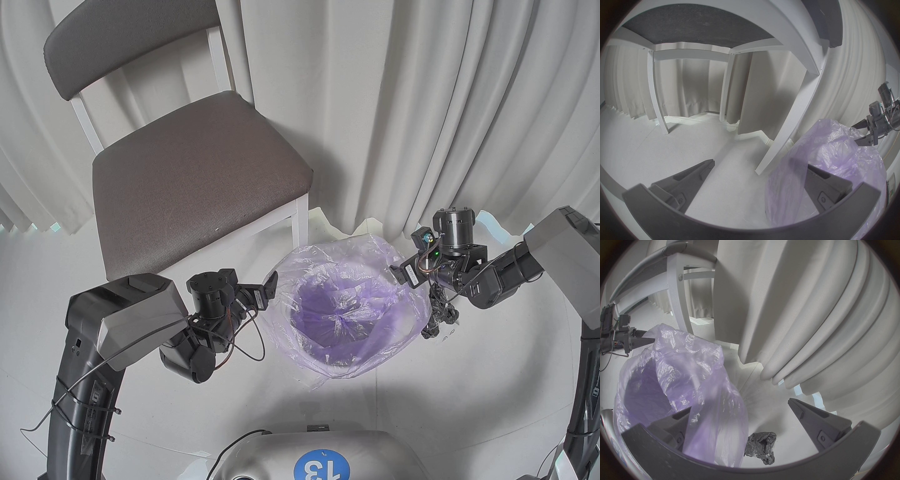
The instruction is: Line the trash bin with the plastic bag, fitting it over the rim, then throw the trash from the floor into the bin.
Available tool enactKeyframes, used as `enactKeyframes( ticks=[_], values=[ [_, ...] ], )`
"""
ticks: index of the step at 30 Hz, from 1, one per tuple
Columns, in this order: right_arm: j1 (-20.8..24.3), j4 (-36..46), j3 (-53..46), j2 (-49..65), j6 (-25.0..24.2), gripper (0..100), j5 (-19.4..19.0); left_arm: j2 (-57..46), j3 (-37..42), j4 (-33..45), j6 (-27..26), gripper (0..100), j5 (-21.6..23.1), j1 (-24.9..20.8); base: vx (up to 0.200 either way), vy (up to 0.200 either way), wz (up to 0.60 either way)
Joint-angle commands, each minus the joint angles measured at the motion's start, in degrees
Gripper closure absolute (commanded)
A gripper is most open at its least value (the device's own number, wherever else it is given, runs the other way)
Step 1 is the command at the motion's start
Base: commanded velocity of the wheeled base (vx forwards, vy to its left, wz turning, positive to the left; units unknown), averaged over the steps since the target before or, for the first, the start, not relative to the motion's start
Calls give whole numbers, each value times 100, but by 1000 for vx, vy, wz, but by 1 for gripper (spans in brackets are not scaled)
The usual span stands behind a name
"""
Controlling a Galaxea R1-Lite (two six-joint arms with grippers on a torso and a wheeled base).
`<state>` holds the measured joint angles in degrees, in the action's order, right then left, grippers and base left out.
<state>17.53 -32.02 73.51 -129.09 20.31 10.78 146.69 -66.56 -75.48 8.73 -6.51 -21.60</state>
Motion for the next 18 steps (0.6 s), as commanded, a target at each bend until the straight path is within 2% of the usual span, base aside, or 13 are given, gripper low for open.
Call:
enactKeyframes(
  ticks=[1,18],
  values=[
    [5,-120,427,-433,-256,0,12,220,-155,16,6,0,-26,42,0,0,0],
    [-224,-102,612,-750,-581,0,-32,220,47,25,76,0,-35,33,0,0,0]
  ],
)
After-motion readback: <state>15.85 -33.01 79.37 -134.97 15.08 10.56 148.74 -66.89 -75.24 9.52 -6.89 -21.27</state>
